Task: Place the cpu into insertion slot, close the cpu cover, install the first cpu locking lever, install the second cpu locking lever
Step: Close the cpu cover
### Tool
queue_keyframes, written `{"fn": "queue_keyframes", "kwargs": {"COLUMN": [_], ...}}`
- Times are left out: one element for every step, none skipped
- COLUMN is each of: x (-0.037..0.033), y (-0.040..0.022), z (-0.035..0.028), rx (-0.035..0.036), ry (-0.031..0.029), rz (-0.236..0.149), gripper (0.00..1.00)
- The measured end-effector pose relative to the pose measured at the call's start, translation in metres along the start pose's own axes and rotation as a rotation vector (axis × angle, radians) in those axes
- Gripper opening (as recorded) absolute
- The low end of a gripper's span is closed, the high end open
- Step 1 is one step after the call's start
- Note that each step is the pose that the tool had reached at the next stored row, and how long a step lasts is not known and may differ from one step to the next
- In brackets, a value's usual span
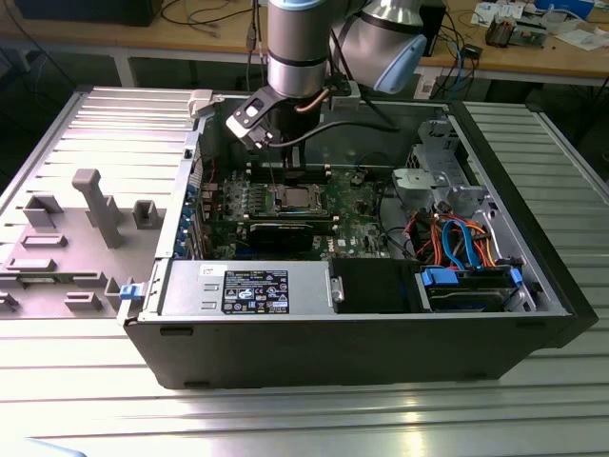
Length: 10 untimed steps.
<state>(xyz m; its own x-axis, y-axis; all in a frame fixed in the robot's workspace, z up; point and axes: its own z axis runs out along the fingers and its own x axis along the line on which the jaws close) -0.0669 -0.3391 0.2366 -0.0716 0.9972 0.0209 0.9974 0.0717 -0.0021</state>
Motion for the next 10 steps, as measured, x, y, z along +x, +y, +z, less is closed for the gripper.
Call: {"fn": "queue_keyframes", "kwargs": {"x": [0.0,0.0,0.0,0.0,0.0,0.0001,0.0001,0.0002,0.0004,0.0006], "y": [-0.0001,-0.0002,-0.0003,-0.0004,-0.0006,-0.0014,-0.0018,-0.0032,-0.0065,-0.0093], "z": [0.0,0.0001,0.0001,0.0002,0.0004,0.0006,0.0007,0.0011,0.0021,0.0045], "rx": [0.0001,0.0001,0.0001,0.0001,0.0,-0.0002,-0.0001,0.0,-0.0001,-0.0001], "ry": [-0.0001,-0.0001,0.0,-0.0001,0.0,0.0003,0.0001,-0.0001,0.0002,0.0001], "rz": [0.0,0.0,0.0,0.0,0.0,0.0,0.0,0.0,0.0,0.0], "gripper": [0.11,0.11,0.11,0.11,0.11,0.11,0.11,0.11,0.11,0.11]}}
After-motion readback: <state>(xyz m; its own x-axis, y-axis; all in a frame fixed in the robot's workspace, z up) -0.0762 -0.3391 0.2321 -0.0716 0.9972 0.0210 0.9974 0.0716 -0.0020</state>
